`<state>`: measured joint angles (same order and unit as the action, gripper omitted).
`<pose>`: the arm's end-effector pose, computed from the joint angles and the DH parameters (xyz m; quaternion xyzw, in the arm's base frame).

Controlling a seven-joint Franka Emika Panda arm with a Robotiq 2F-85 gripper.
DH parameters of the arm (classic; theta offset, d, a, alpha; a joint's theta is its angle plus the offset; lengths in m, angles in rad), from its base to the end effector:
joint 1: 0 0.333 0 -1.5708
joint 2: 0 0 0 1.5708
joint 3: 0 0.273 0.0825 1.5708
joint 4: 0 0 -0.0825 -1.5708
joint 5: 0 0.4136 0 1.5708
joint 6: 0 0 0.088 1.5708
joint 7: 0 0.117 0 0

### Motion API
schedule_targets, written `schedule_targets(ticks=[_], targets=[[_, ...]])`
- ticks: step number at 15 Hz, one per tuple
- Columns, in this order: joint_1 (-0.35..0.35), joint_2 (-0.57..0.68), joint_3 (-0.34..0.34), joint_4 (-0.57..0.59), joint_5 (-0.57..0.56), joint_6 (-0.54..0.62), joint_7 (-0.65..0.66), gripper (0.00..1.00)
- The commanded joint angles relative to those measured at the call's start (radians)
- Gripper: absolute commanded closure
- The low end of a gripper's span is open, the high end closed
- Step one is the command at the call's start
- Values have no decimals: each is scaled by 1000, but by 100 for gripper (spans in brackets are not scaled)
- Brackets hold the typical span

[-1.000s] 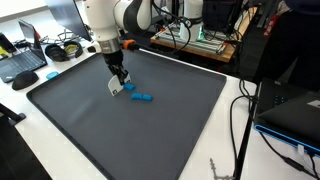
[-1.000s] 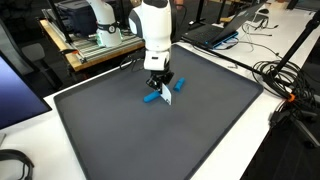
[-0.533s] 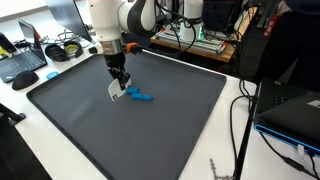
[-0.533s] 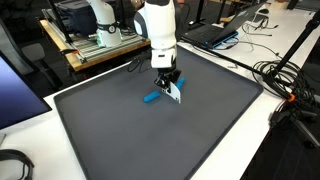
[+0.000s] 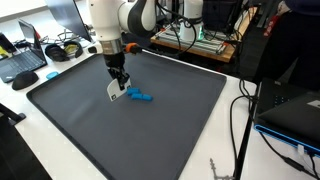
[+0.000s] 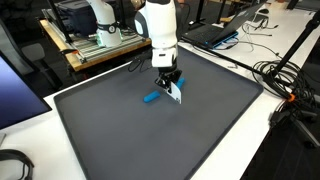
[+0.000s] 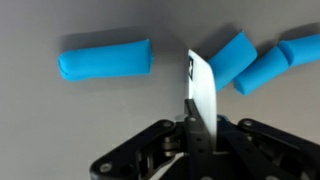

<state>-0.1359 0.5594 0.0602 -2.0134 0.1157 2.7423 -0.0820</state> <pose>0.6116 -0.0492 0.1164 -0.9941 0.0539 -0.0874 0.0357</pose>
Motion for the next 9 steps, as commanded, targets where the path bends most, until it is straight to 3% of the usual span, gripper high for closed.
schedule_targets(ticks=[1, 9], targets=[[10, -48, -29, -16, -1, -43, 25, 99], [-12, -118, -70, -5, -8, -172, -3, 99]])
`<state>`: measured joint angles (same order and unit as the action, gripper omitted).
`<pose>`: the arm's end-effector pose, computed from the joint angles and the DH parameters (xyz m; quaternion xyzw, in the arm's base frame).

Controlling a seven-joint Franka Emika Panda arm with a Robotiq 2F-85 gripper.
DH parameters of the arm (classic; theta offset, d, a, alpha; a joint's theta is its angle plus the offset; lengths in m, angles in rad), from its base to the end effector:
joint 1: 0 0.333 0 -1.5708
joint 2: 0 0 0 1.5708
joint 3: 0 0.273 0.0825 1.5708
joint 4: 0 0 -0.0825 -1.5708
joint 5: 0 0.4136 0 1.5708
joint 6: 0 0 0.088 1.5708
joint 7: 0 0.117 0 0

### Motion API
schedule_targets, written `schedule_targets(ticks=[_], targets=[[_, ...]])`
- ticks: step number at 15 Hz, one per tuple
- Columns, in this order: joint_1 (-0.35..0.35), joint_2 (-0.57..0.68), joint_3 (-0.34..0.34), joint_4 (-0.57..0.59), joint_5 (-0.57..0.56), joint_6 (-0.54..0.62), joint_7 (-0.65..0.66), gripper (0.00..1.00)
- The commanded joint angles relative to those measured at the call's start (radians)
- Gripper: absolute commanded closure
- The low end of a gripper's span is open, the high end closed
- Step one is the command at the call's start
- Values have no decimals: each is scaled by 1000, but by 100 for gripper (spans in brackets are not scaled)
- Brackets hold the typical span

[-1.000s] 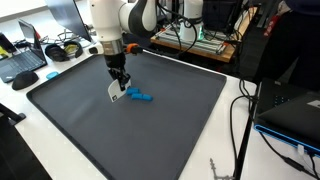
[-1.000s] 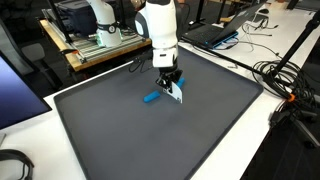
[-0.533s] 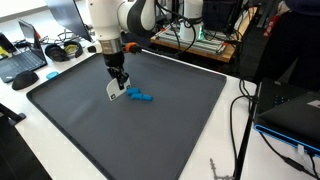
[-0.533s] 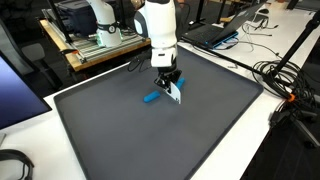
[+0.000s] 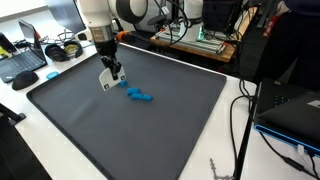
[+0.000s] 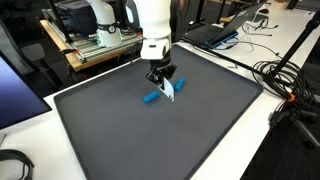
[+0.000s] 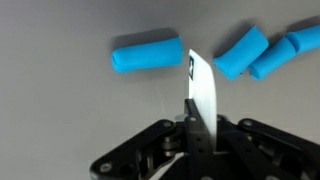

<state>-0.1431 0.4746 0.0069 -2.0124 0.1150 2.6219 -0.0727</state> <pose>0.6122 -0.0859 0.1561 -0.9940 0.0799 -0.0703 0.0262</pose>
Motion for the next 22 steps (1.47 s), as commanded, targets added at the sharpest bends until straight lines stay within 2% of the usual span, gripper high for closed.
schedule_targets(ticks=[1, 11, 22], targets=[[-5, -34, -25, -3, -9, -55, -13, 99], [-2, -9, -66, -3, -29, -76, -12, 99], [12, 31, -63, 7, -43, -92, -12, 99]])
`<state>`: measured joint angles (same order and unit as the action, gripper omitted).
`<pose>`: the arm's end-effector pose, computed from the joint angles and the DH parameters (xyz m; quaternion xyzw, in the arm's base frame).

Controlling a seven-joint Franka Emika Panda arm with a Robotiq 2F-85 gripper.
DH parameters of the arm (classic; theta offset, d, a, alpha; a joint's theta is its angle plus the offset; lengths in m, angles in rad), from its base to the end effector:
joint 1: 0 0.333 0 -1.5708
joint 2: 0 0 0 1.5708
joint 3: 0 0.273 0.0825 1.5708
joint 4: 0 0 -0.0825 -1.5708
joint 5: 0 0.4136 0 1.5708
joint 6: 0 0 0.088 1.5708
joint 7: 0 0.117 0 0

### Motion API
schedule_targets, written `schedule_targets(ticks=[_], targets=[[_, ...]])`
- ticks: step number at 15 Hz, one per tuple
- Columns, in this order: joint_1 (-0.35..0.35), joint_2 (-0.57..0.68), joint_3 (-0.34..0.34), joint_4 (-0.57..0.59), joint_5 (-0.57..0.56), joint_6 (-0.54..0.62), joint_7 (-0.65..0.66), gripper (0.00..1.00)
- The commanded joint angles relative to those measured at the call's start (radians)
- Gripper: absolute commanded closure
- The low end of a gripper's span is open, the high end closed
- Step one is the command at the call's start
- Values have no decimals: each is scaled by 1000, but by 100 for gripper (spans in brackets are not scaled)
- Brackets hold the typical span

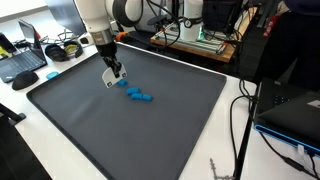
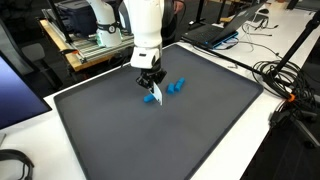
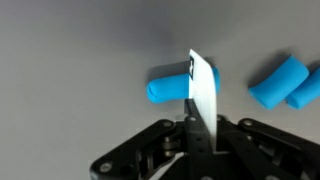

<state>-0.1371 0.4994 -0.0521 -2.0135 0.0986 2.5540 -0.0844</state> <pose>0.5948 -0.1159 0.1343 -0.9957 0.0893 -0.0232 0.0127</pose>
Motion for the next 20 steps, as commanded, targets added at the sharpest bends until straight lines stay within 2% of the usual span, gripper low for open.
schedule_targets(ticks=[1, 6, 20], targets=[[10, 10, -7, 9, -34, -25, 3, 99], [28, 34, -6, 3, -75, -2, 7, 99], [-59, 81, 109, -32, 61, 170, -67, 99]])
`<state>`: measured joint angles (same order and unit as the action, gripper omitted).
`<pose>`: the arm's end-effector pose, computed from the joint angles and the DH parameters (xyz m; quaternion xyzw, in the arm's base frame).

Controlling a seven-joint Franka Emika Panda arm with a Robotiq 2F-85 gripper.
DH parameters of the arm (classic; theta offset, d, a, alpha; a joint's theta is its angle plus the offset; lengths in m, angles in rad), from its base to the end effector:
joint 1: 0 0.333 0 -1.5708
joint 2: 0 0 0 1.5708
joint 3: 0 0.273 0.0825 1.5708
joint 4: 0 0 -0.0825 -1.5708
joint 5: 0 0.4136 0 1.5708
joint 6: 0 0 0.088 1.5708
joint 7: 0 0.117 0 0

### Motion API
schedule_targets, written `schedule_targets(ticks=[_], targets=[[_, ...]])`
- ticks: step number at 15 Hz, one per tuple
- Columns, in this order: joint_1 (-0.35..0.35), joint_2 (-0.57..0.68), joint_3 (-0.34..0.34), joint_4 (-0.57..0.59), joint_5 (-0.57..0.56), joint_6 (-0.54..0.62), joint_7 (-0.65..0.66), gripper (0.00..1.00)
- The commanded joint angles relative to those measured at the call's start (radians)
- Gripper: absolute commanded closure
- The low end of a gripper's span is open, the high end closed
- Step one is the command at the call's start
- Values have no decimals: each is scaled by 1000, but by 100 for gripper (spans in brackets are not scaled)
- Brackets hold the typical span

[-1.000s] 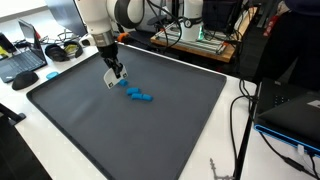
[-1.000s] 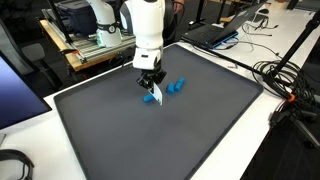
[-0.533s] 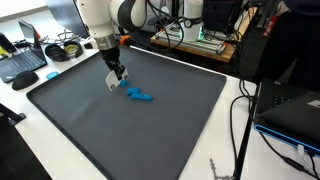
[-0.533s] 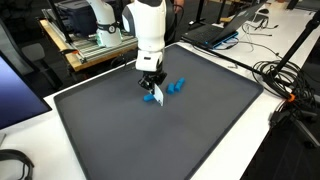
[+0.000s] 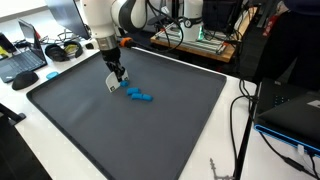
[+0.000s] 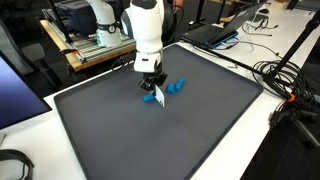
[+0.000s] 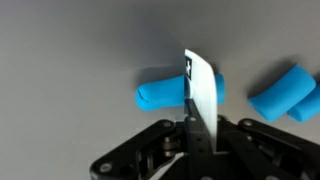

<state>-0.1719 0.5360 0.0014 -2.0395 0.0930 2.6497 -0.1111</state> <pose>0.5891 -0.1035 0.1105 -0.9966 0.0699 -0.0400 0.0184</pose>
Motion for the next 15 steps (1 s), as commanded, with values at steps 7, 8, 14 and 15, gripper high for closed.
schedule_targets(ticks=[7, 8, 14, 15], targets=[[-15, 37, 78, -6, 65, 147, -40, 99], [-7, 35, 73, -5, 55, 158, -34, 99], [83, -24, -18, -7, -34, 133, 38, 99], [114, -32, -52, -9, -66, 142, 65, 99]])
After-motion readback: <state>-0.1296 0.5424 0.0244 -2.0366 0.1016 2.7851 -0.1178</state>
